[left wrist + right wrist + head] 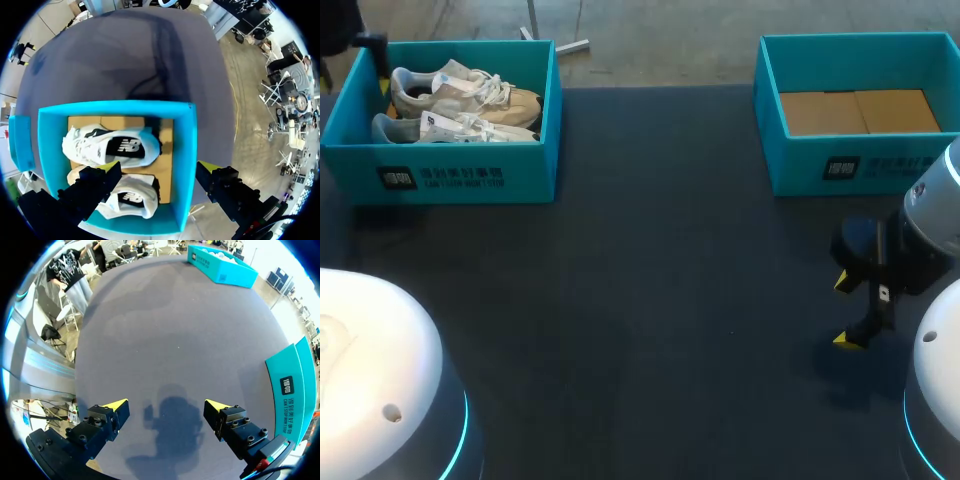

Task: Take the shoe out of the shoebox, open the shoe tongue, remove and reinsert the insole, then place the shoe into the shoebox

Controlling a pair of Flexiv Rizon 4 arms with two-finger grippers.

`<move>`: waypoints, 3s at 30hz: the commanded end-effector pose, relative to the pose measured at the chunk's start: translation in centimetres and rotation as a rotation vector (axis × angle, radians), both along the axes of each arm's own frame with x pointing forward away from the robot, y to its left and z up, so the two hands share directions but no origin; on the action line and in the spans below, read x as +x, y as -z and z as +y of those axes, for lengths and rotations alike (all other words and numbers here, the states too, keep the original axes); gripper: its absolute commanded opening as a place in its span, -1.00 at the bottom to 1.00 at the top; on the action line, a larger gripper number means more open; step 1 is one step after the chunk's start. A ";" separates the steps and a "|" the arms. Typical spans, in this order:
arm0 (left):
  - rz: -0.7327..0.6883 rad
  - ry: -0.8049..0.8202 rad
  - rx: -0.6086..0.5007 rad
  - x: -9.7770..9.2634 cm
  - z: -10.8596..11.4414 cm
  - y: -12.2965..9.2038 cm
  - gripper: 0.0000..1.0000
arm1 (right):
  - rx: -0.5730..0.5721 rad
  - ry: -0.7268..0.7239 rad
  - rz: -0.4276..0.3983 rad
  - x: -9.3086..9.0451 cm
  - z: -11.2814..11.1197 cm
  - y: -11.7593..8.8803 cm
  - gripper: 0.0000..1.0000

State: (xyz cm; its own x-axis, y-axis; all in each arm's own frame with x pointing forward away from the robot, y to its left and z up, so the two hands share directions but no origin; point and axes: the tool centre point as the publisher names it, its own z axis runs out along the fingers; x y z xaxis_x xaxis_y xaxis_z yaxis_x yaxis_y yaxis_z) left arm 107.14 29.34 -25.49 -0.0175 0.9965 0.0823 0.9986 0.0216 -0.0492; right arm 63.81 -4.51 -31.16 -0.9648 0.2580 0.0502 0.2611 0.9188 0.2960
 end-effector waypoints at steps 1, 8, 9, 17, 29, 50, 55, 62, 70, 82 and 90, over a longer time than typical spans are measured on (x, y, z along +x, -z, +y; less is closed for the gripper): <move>0.005 0.007 0.002 -0.7 0.0 1.9 1.00 | 0.001 0.000 -0.004 -0.1 0.0 0.1 1.00; 0.035 0.000 0.021 -0.9 -0.2 4.7 1.00 | 0.001 0.000 -0.004 -0.1 0.0 0.1 1.00; 0.035 0.000 0.023 -0.9 -0.3 5.0 1.00 | 0.001 0.000 -0.004 -0.1 0.0 0.1 1.00; 0.041 -0.004 0.047 -1.2 -0.8 6.6 1.00 | 0.001 0.000 -0.004 -0.1 0.0 0.1 1.00; 0.050 -0.031 0.054 -1.0 -0.8 8.8 0.96 | 0.001 0.000 -0.004 -0.1 0.0 0.1 1.00; 0.072 -0.066 0.050 -1.1 -0.2 11.8 0.48 | 0.001 0.000 -0.004 -0.1 0.0 0.1 1.00; 0.071 -0.061 0.056 -1.2 -0.1 12.2 0.36 | 0.001 0.000 -0.004 -0.1 0.0 0.1 1.00; 0.071 -0.071 0.074 -1.1 0.2 12.9 0.31 | 0.001 0.000 -0.004 -0.1 0.0 0.1 1.00; 0.079 -0.070 0.072 -0.9 0.4 13.2 0.31 | 0.001 0.000 -0.004 -0.1 0.0 0.1 1.00; 0.095 -0.033 0.078 -0.5 0.3 13.9 -1.00 | 0.001 0.000 -0.004 -0.1 0.0 0.1 1.00; 0.099 -0.013 0.075 -0.3 0.3 13.7 -1.00 | 0.001 0.000 -0.004 -0.1 0.0 0.1 1.00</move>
